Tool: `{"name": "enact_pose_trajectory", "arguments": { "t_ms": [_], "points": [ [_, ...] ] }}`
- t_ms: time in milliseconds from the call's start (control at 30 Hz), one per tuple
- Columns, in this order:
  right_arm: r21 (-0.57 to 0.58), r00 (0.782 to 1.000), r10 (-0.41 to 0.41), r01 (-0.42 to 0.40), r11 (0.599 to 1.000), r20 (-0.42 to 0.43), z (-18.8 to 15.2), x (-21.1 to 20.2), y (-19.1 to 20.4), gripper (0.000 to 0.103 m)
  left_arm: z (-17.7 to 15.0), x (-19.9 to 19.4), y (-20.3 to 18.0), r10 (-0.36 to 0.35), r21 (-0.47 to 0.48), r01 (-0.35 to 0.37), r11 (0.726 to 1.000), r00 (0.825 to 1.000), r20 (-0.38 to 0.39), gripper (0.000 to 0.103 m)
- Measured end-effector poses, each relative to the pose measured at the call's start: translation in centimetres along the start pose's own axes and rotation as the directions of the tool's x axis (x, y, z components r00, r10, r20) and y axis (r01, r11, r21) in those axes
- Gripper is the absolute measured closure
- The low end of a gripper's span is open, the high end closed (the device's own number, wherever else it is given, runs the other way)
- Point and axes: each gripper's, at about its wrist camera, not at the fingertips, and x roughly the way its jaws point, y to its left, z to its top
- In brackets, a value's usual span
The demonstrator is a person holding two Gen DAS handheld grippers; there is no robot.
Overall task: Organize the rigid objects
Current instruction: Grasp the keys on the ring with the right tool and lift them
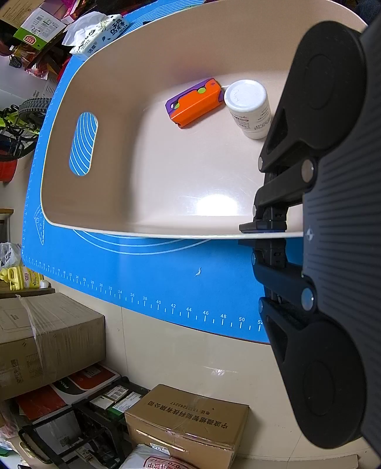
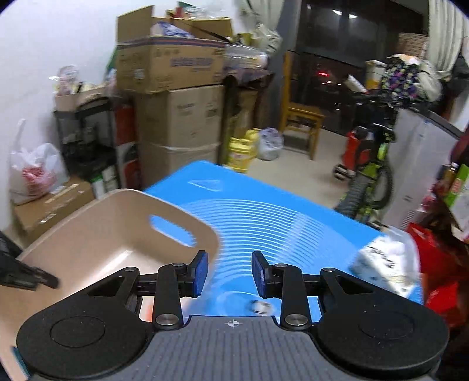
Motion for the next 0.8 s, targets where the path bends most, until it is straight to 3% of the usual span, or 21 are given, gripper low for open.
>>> {"name": "enact_pose_trajectory", "arguments": {
  "t_ms": [133, 267, 800],
  "points": [
    [-0.053, 0.998, -0.06, 0.058, 0.997, -0.026, -1.8, 2.0, -1.7, 0.055, 0.0, 0.0, 0.0, 0.003, 0.0, -0.003, 1.0, 1.0, -0.001, 0.1],
    [-0.081, 0.995, -0.073, 0.067, 0.994, -0.075, -3.3, 4.5, -2.7, 0.055, 0.0, 0.0, 0.0, 0.002, -0.002, -0.002, 1.0, 1.0, -0.002, 0.1],
    [-0.207, 0.98, -0.036, -0.005, 0.978, -0.194, -6.8, 11.6, 0.1, 0.055, 0.1, 0.0, 0.0, 0.004, -0.002, -0.004, 1.0, 1.0, -0.005, 0.1]
  ]
}}
